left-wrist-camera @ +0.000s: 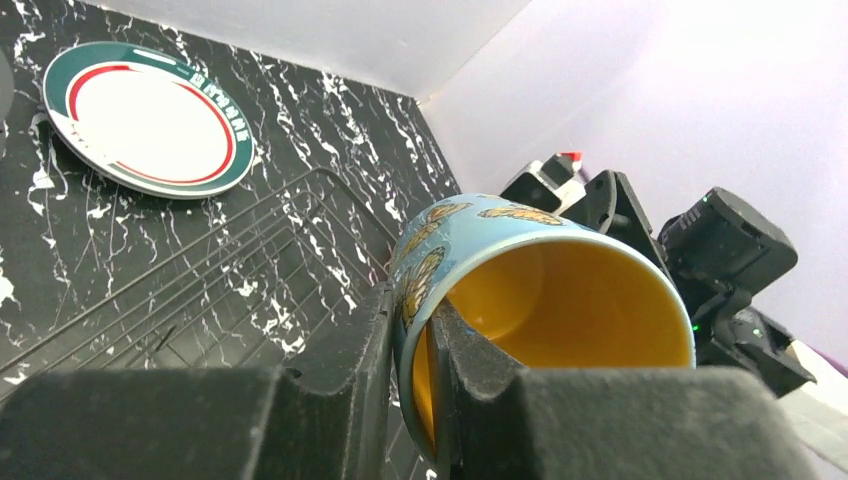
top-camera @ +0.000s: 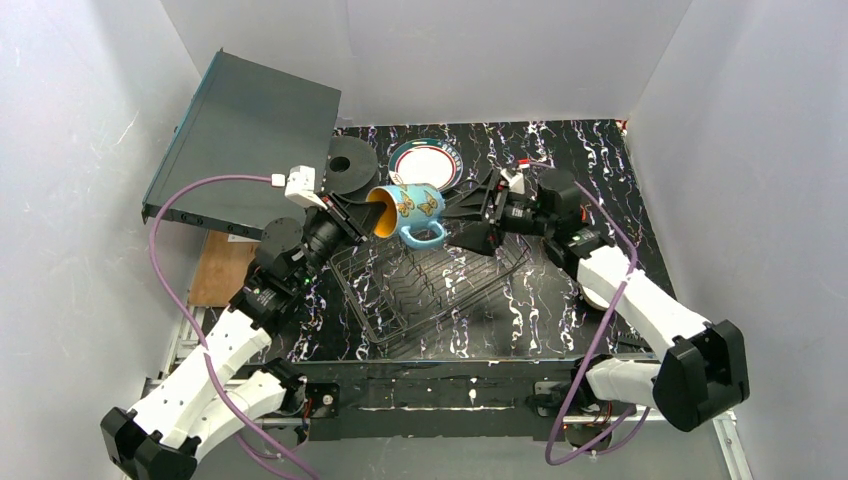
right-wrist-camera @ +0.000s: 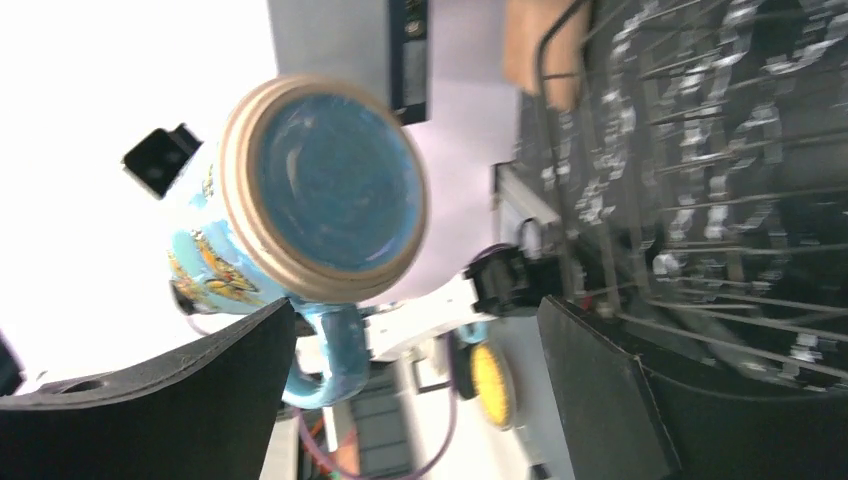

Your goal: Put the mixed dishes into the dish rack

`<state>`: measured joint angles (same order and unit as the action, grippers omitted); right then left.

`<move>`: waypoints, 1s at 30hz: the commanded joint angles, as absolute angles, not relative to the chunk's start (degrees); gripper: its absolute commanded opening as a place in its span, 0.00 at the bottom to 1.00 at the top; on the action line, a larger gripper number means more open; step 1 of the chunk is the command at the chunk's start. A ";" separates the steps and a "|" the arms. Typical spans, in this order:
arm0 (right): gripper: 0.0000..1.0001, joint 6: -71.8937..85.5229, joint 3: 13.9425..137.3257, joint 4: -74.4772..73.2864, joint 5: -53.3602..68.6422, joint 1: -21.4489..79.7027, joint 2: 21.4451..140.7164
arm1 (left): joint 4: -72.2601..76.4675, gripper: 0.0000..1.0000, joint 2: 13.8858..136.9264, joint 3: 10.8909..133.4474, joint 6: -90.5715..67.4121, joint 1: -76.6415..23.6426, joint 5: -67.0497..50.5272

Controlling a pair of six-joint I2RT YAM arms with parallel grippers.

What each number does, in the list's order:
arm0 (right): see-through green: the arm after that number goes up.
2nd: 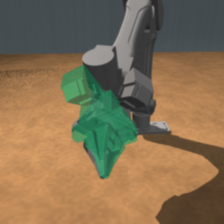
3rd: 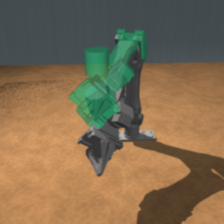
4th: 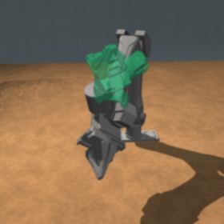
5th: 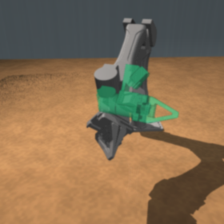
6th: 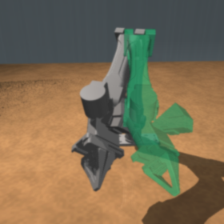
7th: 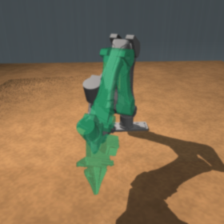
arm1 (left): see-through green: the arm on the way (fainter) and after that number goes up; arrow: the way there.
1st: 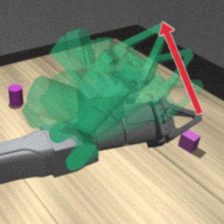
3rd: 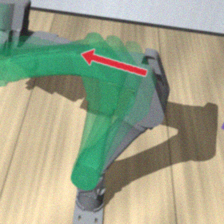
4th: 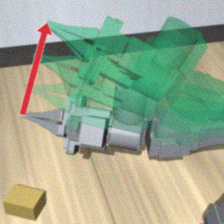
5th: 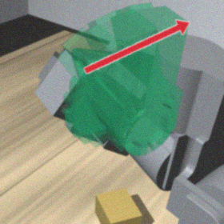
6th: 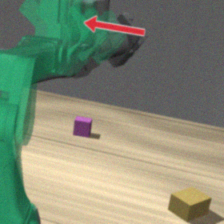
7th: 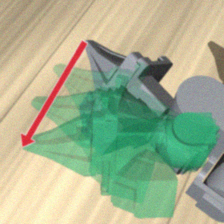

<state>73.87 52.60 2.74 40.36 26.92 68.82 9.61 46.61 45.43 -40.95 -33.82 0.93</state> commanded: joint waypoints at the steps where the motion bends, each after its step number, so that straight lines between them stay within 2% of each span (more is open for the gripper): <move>1: 0.98 92.24 53.22 27.62 45.51 31.57 70.57 | 25.85 0.00 44.69 46.37 -43.66 -33.49 0.78; 7: 0.94 101.18 54.84 41.06 43.48 37.60 75.71 | 28.63 0.00 45.81 46.45 -44.21 -33.49 0.00; 10: 0.84 104.23 54.30 45.09 42.06 38.29 76.90 | 30.16 0.00 45.44 45.79 -44.30 -33.49 -1.53; 13: 0.82 107.93 52.18 48.93 39.65 38.30 77.03 | 32.08 0.00 44.64 44.48 -44.26 -33.49 -2.21; 20: 0.69 113.13 53.22 51.77 38.56 38.88 79.02 | 37.93 0.00 44.66 41.01 -43.70 -33.44 -1.81; 23: 0.59 115.08 53.00 54.07 37.58 39.36 79.96 | 39.14 0.00 45.51 40.65 -44.14 -33.49 -2.16; 28: 0.54 116.67 53.47 56.20 36.73 40.45 81.56 | 39.77 0.00 45.72 39.87 -43.85 -33.48 -1.96; 29: 0.52 116.83 53.27 56.66 36.39 40.58 81.83 | 39.73 0.00 45.75 39.80 -43.78 -33.49 -1.98; 30: 0.44 117.12 52.86 57.30 36.08 40.60 82.16 | 39.85 0.00 45.71 39.63 -43.84 -33.49 -2.05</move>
<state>115.11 52.36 51.62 39.75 39.55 80.62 31.18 47.16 39.53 -42.02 -32.42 1.87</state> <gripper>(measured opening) 0.537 0.146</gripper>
